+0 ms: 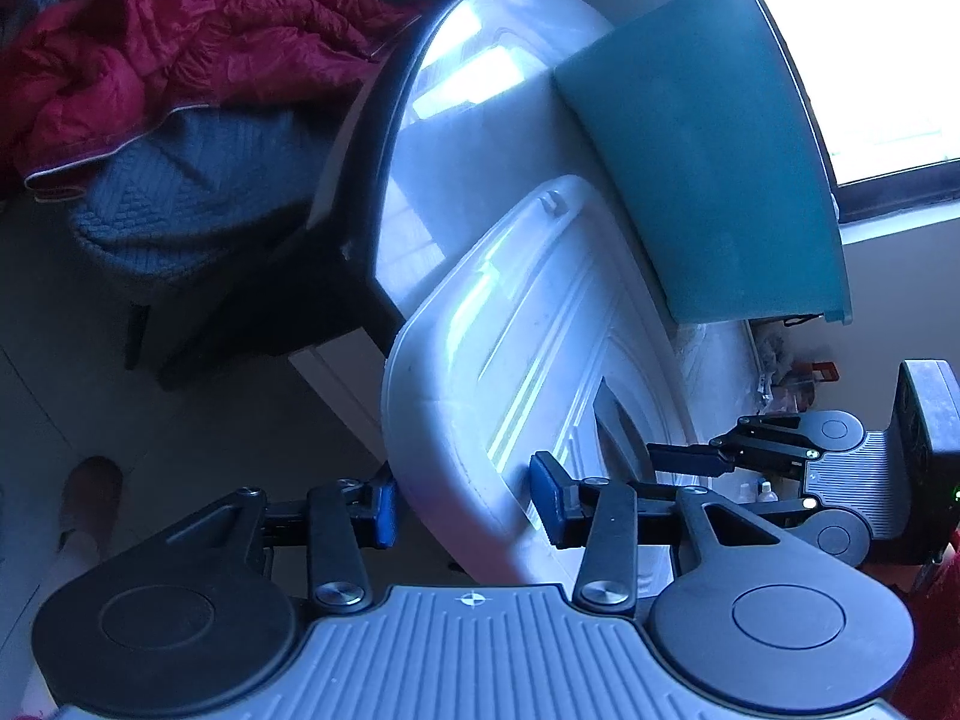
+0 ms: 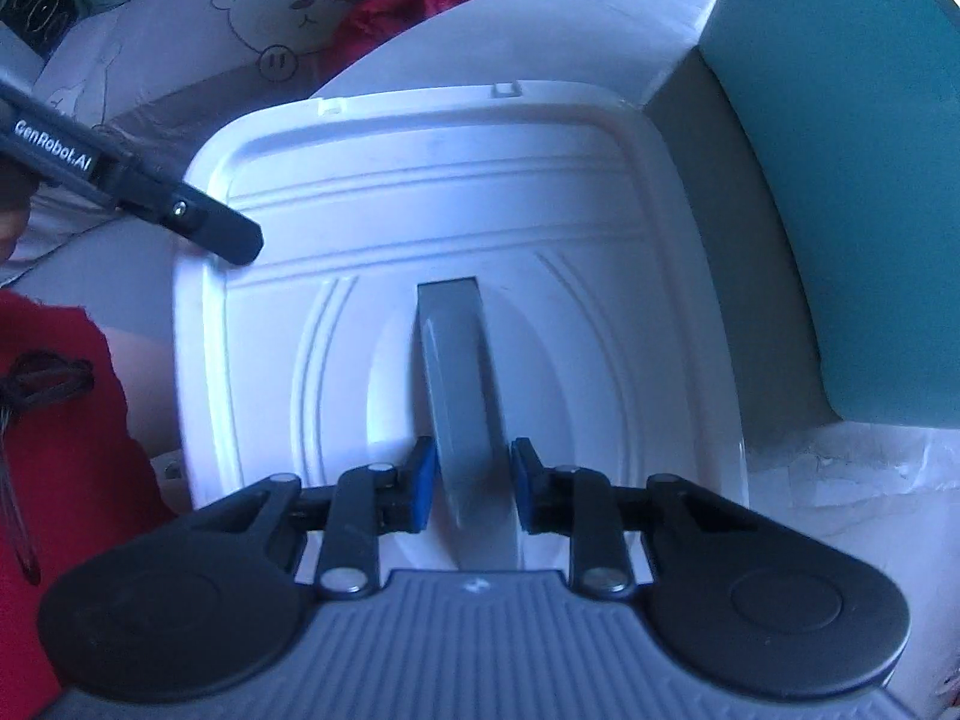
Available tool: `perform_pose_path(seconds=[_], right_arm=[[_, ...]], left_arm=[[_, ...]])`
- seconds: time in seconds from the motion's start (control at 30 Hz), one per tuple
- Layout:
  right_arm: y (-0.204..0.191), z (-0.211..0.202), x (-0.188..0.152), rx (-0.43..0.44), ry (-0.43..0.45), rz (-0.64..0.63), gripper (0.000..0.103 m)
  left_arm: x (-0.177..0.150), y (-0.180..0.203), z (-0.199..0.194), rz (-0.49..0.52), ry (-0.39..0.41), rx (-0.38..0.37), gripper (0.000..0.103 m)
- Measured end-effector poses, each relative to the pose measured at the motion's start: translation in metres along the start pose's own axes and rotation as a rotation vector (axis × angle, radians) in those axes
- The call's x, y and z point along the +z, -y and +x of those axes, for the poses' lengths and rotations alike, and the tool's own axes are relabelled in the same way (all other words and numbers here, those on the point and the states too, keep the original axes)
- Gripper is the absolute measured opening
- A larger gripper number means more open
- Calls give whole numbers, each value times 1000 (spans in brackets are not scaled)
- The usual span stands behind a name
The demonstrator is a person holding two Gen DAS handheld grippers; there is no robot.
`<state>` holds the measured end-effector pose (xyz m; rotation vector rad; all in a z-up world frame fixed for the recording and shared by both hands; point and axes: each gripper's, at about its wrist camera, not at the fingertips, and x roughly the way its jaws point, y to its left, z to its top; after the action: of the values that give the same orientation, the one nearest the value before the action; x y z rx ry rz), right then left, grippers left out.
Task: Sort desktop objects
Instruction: 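Grasp the lid's grey handle with the right tool, then raise the lid upright with both tools toward the teal tub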
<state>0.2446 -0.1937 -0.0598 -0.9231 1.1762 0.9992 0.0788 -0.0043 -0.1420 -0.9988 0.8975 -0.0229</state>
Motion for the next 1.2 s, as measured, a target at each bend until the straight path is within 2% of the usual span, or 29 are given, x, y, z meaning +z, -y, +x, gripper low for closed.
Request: perform_pose_path(seconds=[0.27, 0.33, 0.4, 0.53, 0.63, 0.7, 0.83, 0.9, 1.03, 1.1, 1.2], right_arm=[[-4, -6, -4, -22, 17, 5, 27], [-3, -7, -4, -39, 15, 33, 33], [-1, -7, -4, -75, 30, 79, 47], [5, -29, -24, -105, 180, 283, 59], [0, -55, -53, -133, 337, 475, 68], [-12, -64, -76, -176, 401, 557, 74], [-50, -67, -114, -268, 423, 634, 76], [-60, -68, -139, -284, 432, 755, 77], [-60, -49, -212, -157, 479, 1159, 82], [-62, -31, -240, -80, 460, 1324, 82], [-67, -9, -266, 4, 493, 1454, 82]], left_arm=[[-2, -2, 2, -24, -5, -1, 46], [-2, -1, 1, -22, -4, 1, 46], [-2, -1, 1, -20, -3, 3, 46], [-2, -2, -1, -21, -2, 7, 46], [-1, -2, -1, -22, -2, 9, 46], [-2, -2, -2, -21, -4, 11, 46], [-1, -2, -3, -18, -3, 13, 46], [-1, -3, -5, -18, -1, 15, 46], [-2, -6, -8, -26, 7, 24, 47], [-3, -5, -8, -22, 8, 33, 47], [-2, -2, -8, -12, 6, 47, 48]])
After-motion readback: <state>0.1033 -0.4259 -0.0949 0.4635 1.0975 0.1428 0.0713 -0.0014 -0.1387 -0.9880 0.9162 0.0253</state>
